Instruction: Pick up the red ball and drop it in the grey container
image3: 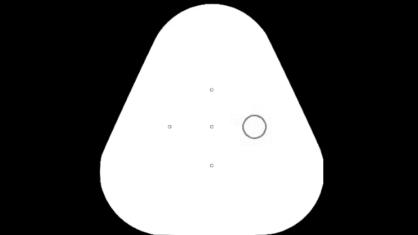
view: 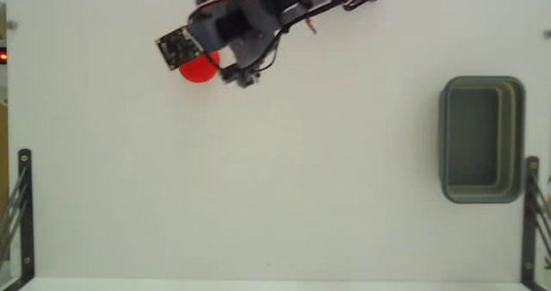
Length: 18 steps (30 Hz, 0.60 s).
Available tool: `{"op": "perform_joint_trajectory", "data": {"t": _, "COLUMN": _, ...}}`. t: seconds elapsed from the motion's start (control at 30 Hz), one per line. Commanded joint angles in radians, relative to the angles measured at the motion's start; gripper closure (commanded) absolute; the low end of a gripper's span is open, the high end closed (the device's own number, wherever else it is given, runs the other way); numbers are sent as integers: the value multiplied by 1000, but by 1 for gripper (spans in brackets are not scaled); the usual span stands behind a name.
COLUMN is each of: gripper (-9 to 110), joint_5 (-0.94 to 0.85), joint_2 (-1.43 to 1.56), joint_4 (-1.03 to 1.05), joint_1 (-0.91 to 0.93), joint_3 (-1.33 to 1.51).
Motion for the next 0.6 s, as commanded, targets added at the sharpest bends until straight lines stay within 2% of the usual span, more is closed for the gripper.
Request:
{"op": "perform_joint_trajectory", "data": {"t": 0.0, "gripper": -9, "joint_5": 3, "joint_2": -16, "joint_4": -36, "joint_1": 22, "joint_3": -62}}
{"op": "perform_joint_trajectory", "data": {"t": 0.57, "gripper": -9, "joint_5": 3, "joint_2": -243, "joint_4": -137, "joint_1": 22, "joint_3": -189}}
